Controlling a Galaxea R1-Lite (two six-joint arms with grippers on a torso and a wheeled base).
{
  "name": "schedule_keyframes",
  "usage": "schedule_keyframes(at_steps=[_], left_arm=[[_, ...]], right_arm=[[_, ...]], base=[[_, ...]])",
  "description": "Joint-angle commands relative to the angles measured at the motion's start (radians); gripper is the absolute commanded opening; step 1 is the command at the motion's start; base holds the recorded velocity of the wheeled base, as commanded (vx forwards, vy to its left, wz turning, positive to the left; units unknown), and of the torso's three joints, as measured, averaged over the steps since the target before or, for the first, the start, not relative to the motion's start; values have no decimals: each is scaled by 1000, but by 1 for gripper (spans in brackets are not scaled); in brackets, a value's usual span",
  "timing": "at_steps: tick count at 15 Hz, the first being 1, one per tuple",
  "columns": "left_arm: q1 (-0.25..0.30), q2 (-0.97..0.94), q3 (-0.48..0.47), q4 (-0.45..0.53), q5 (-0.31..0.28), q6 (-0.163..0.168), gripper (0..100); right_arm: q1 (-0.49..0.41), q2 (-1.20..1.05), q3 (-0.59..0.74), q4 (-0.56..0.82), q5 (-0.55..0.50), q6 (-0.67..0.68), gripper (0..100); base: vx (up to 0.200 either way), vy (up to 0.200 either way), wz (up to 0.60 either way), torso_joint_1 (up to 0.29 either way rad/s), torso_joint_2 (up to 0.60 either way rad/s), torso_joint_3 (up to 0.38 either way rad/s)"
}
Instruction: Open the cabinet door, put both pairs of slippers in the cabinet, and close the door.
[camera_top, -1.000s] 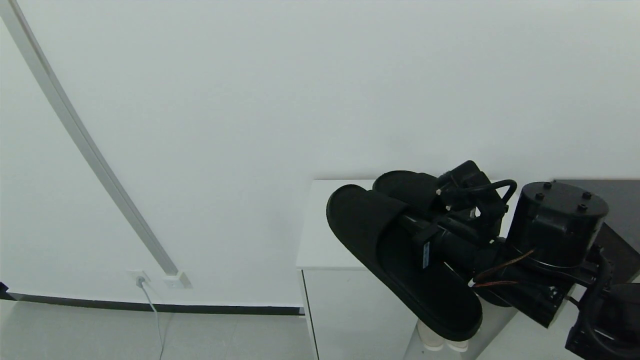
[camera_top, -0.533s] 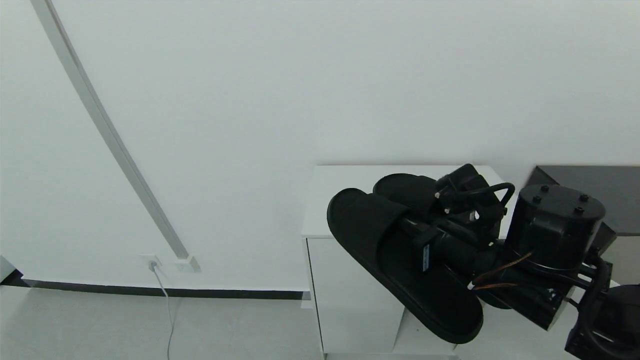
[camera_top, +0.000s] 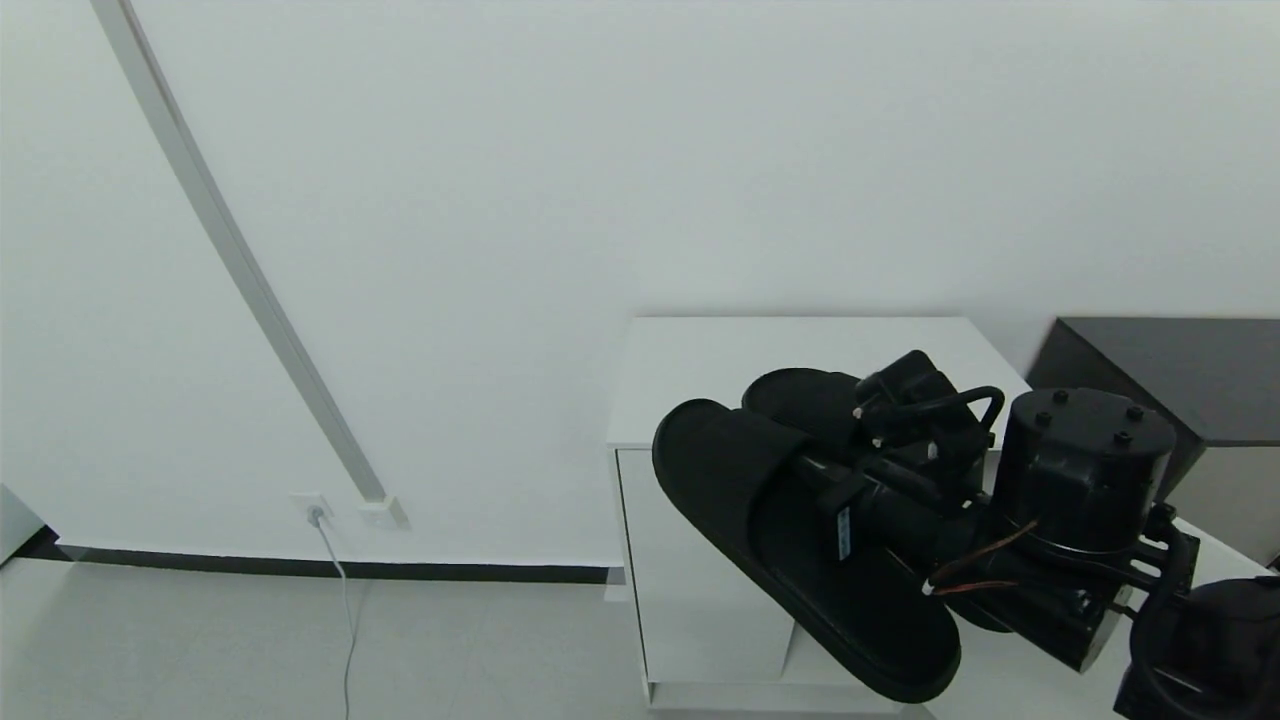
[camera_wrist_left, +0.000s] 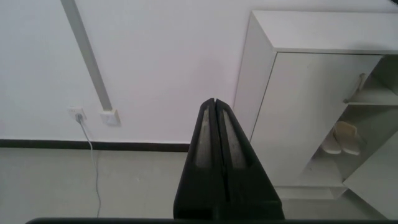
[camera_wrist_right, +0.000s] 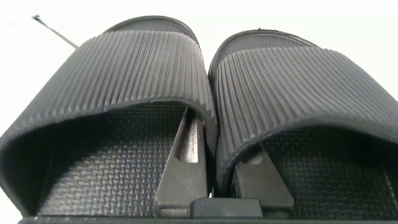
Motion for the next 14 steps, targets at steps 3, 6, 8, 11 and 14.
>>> schedule_keyframes(at_steps=[3, 6, 8, 11, 14], left_arm=[[1, 1, 0, 0, 0, 0, 0], [0, 1, 0, 0, 0, 0, 0], [1, 1, 0, 0, 0, 0, 0], [0, 1, 0, 0, 2, 0, 0], [0, 1, 0, 0, 3, -2, 0]], right_arm=[[2, 24, 0, 0, 0, 0, 0], [4, 26, 0, 0, 0, 0, 0], [4, 26, 0, 0, 0, 0, 0], [4, 36, -2, 0, 0, 1, 0], [4, 43, -2, 0, 0, 1, 0]], base=[[0, 0, 0, 0, 0, 0], [0, 0, 0, 0, 0, 0], [0, 0, 0, 0, 0, 0], [0, -200, 0, 1, -1, 2], [0, -200, 0, 7, 7, 1]])
